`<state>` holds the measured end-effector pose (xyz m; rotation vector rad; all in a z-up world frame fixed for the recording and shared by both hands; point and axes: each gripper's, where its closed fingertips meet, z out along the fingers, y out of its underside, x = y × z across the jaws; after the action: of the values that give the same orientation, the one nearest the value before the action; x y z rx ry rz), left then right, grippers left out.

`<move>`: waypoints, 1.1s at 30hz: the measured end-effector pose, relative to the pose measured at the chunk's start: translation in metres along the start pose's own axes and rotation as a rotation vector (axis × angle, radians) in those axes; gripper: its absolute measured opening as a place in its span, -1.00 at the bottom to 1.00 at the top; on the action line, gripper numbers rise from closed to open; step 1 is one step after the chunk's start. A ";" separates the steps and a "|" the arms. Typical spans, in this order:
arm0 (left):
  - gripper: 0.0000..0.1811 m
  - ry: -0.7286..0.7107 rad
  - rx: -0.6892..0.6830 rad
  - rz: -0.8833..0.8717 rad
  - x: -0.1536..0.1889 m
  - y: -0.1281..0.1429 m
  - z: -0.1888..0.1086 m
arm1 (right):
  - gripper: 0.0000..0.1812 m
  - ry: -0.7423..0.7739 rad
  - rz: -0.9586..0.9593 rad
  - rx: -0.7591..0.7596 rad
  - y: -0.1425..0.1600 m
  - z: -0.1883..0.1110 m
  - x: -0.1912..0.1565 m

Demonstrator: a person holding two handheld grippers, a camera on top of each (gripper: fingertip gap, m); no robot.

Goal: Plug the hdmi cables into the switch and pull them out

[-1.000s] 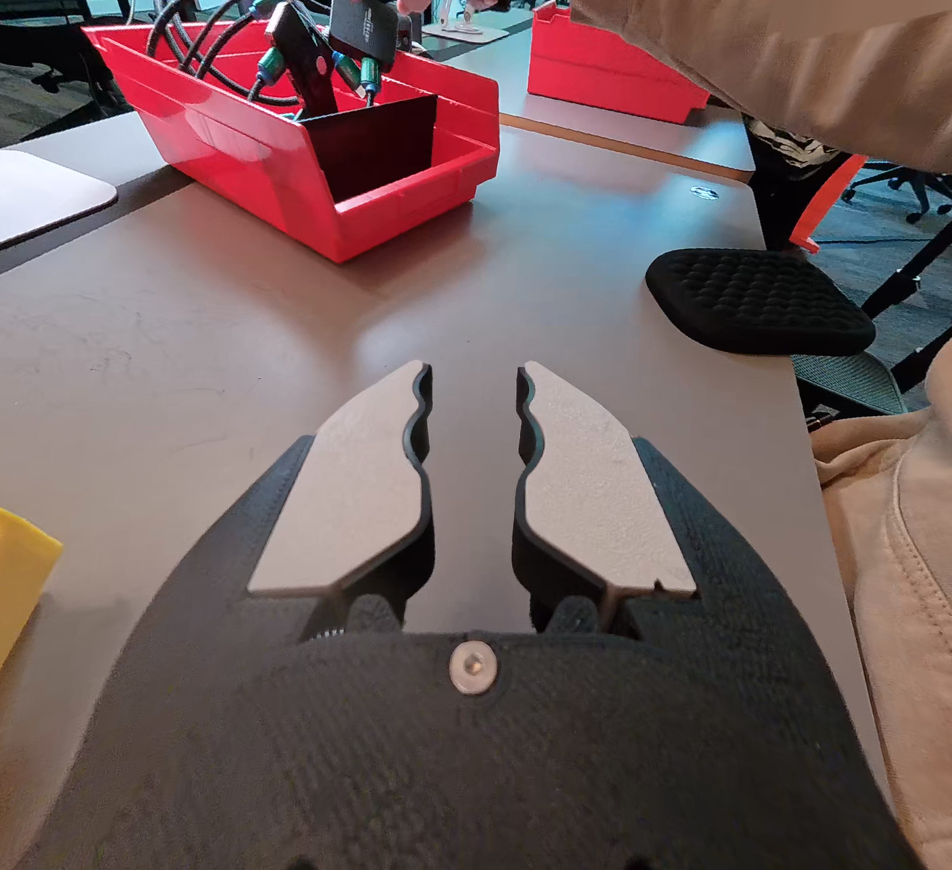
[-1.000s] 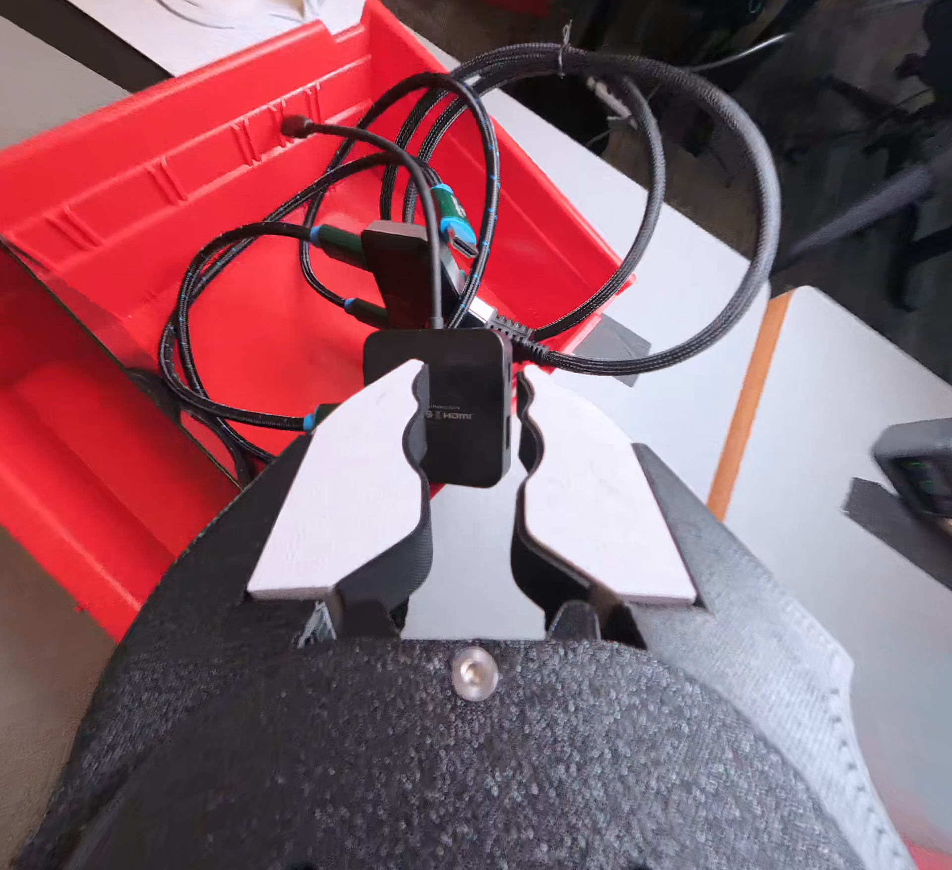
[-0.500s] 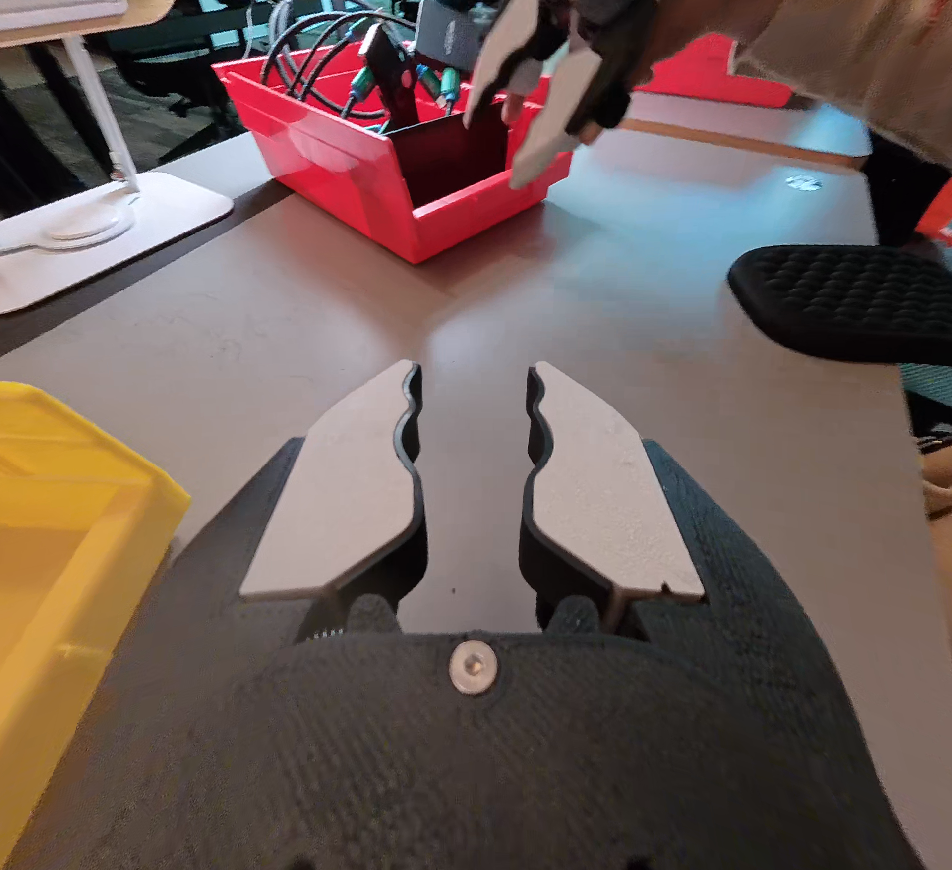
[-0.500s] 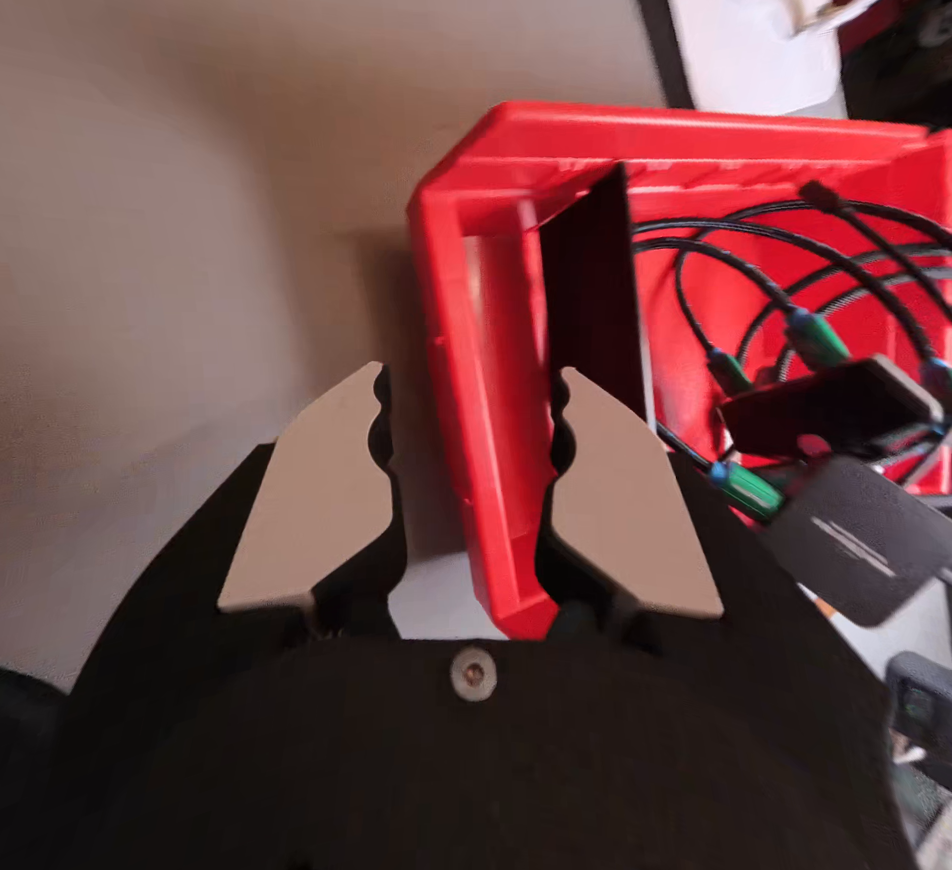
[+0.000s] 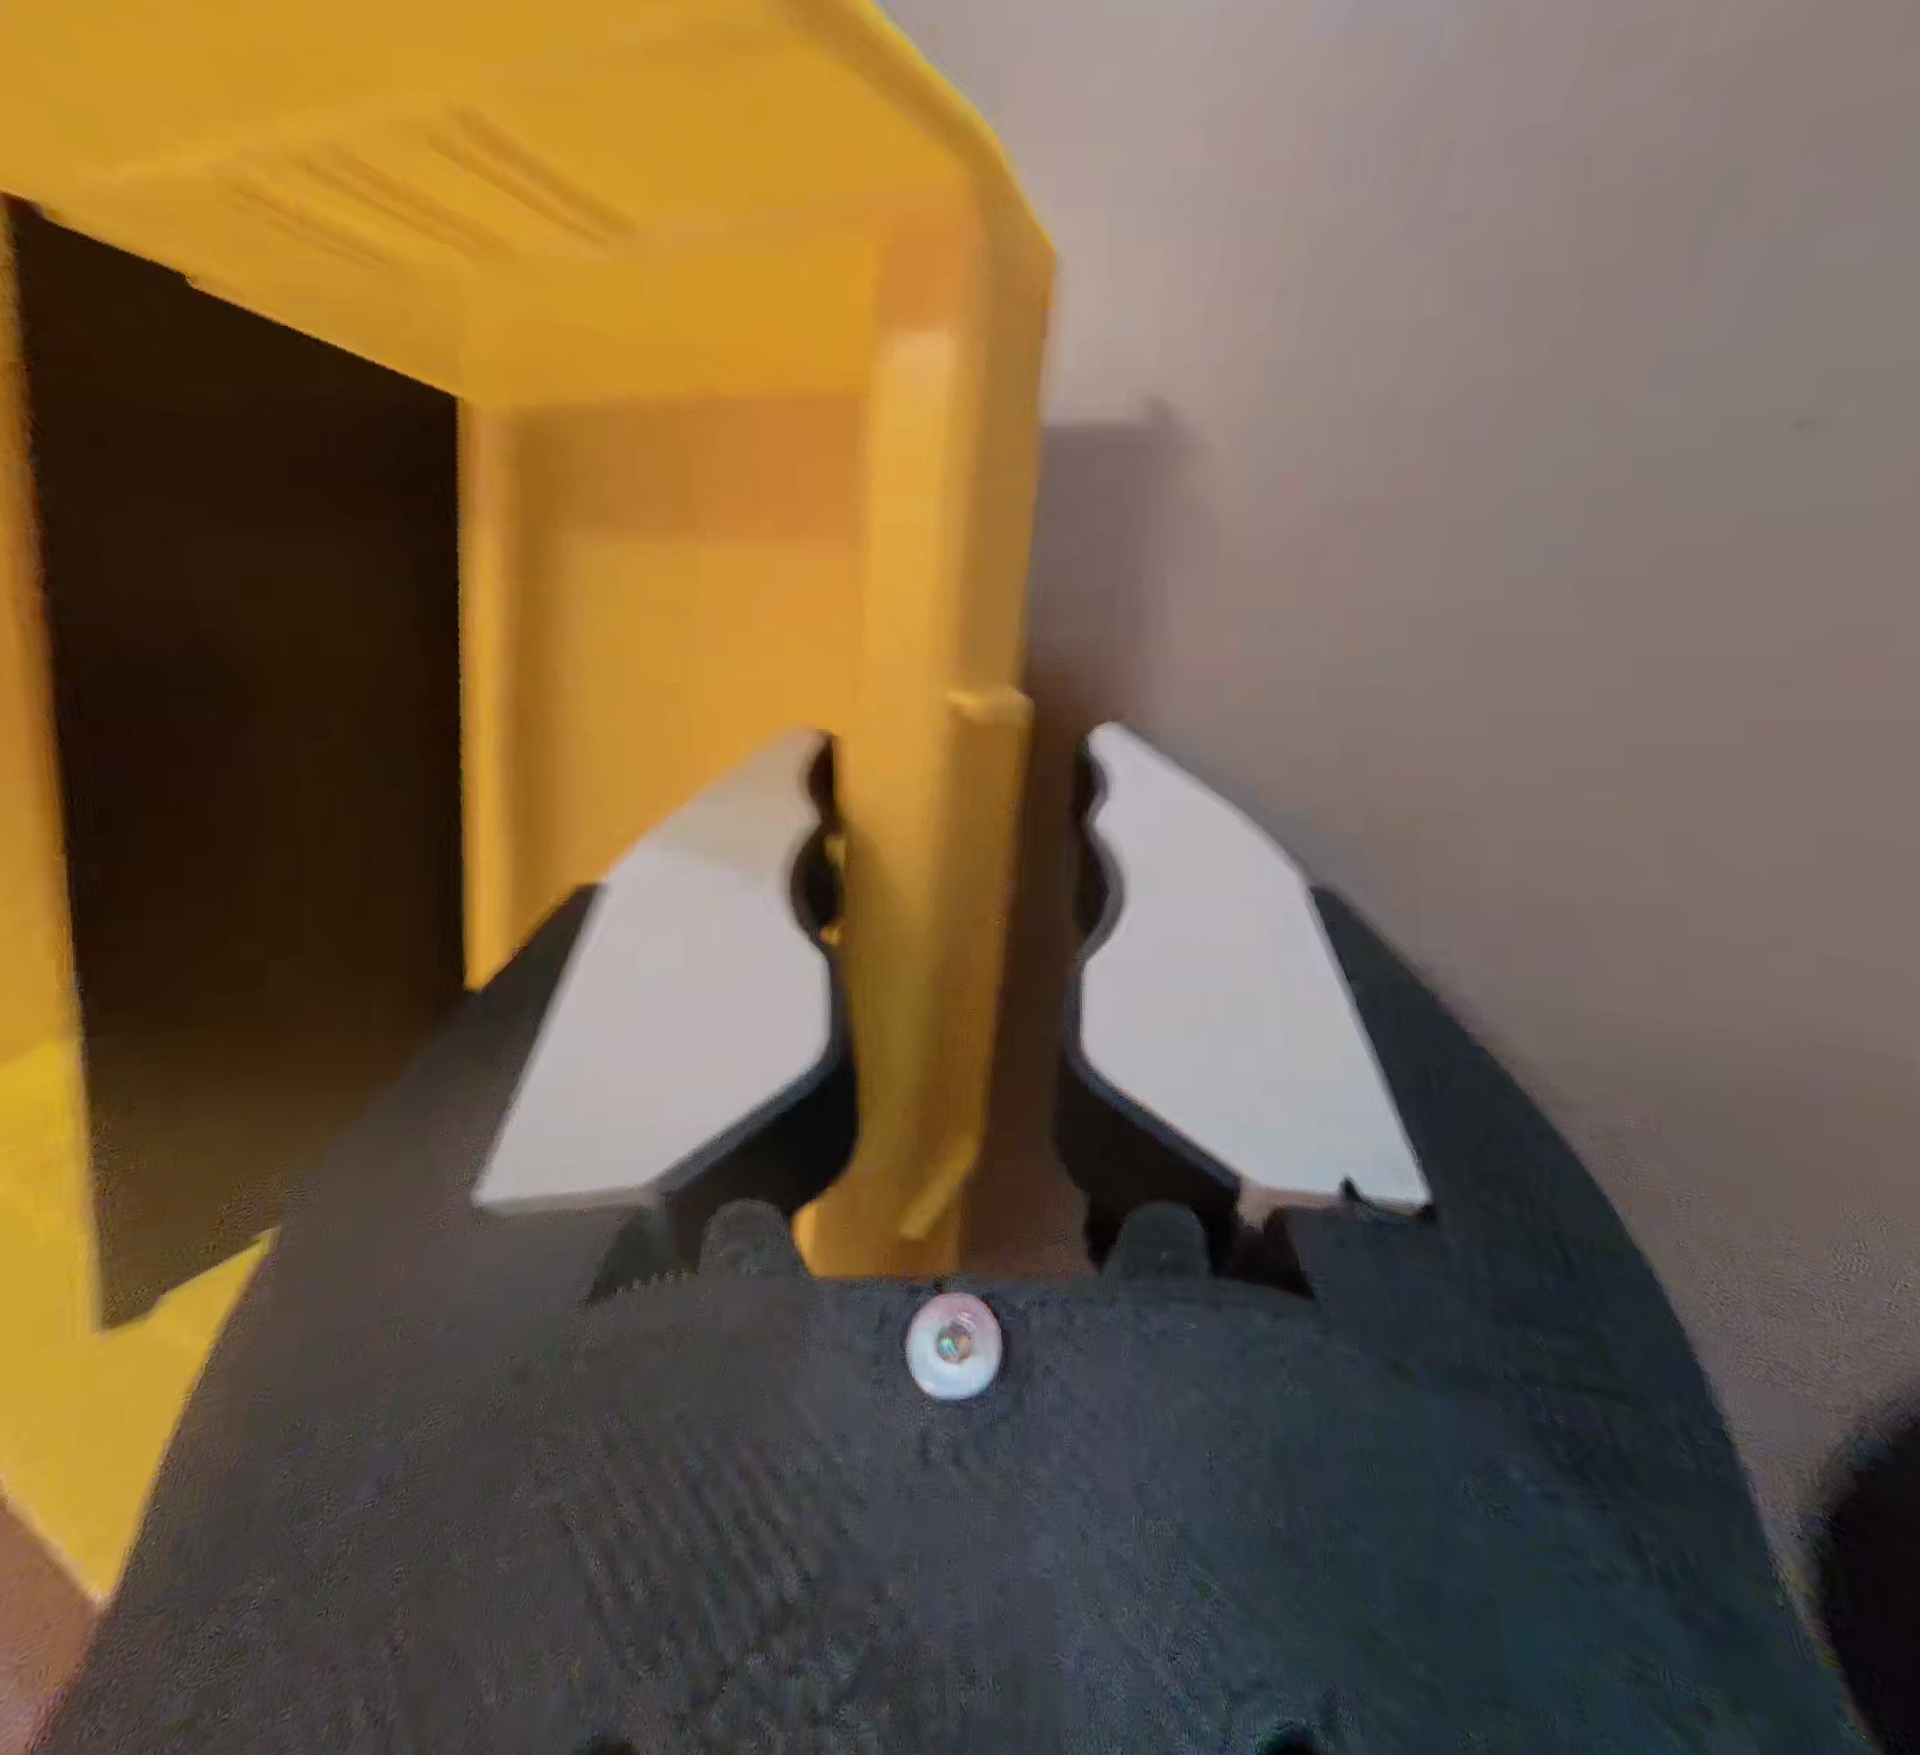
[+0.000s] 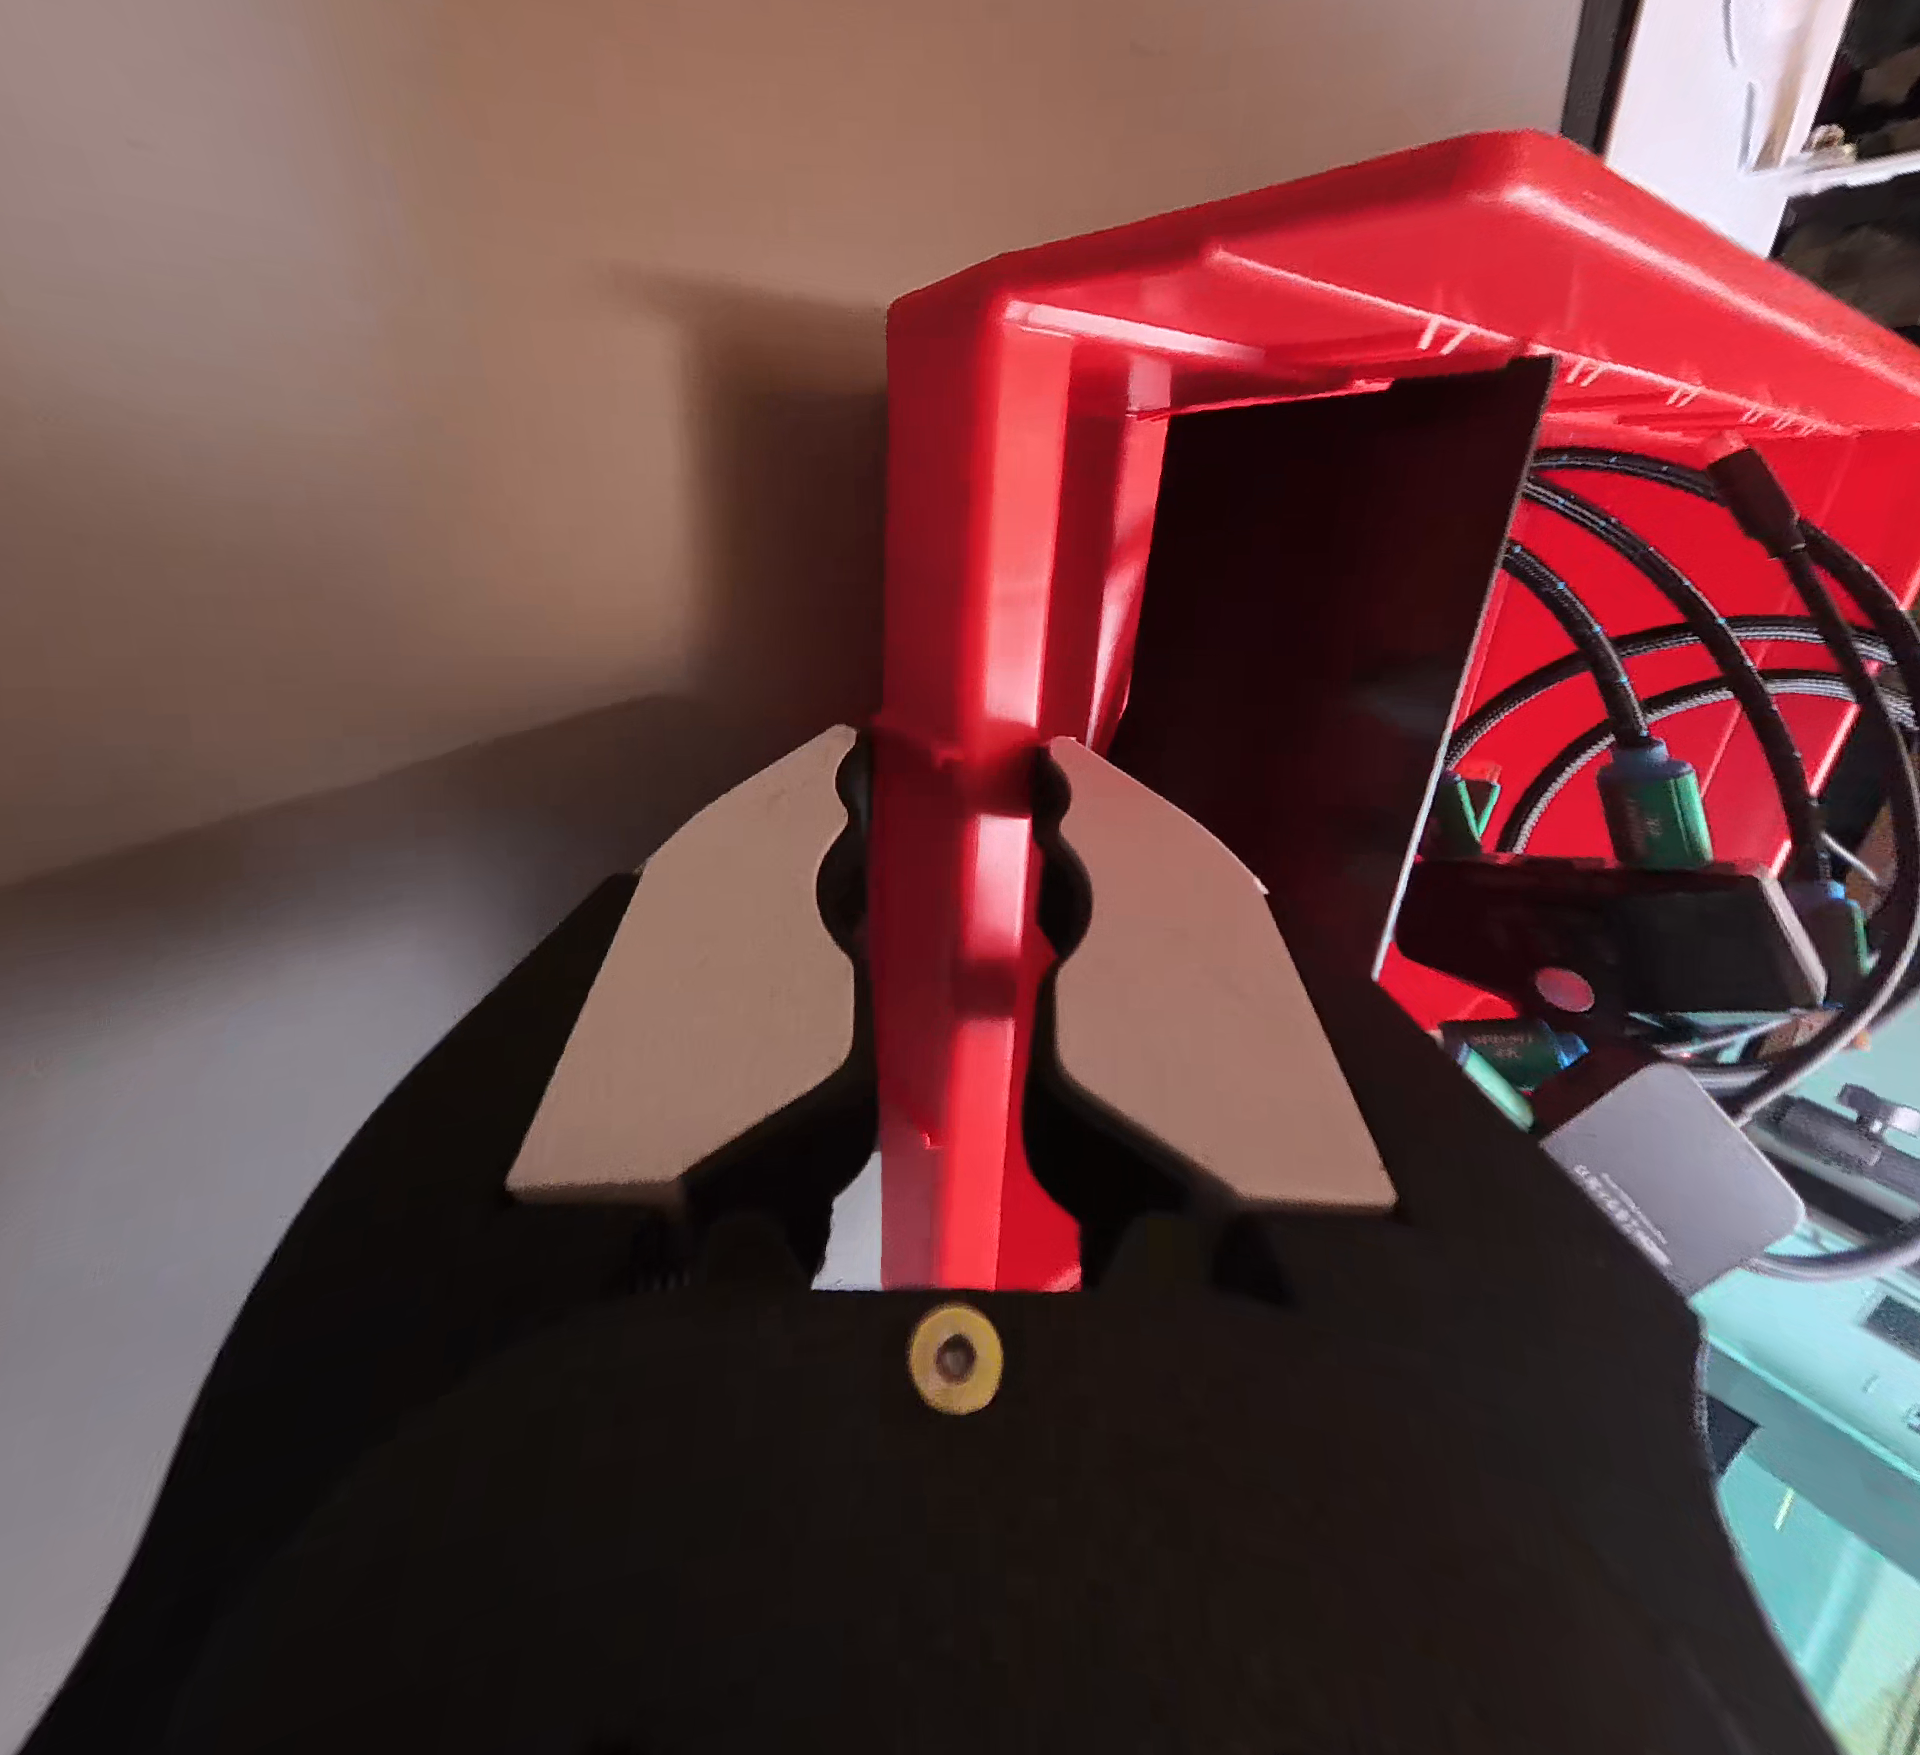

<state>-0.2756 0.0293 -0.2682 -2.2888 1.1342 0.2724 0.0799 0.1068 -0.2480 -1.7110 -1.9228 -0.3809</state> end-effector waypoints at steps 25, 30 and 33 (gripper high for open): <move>-0.58 0.008 0.370 0.530 0.095 -0.173 0.027 | -0.57 0.277 1.079 0.659 0.091 -0.183 -0.059; -0.54 0.099 0.529 0.247 0.110 -0.172 -0.024 | -0.50 0.278 1.175 0.638 0.103 -0.159 -0.057; -0.55 0.310 0.598 -0.079 0.142 -0.183 -0.050 | -0.41 0.228 1.195 0.552 0.095 -0.131 -0.052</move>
<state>-0.0480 -0.0060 -0.2130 -1.8617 1.0828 -0.4174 0.2024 0.0082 -0.1833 -1.9358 -0.5166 0.3647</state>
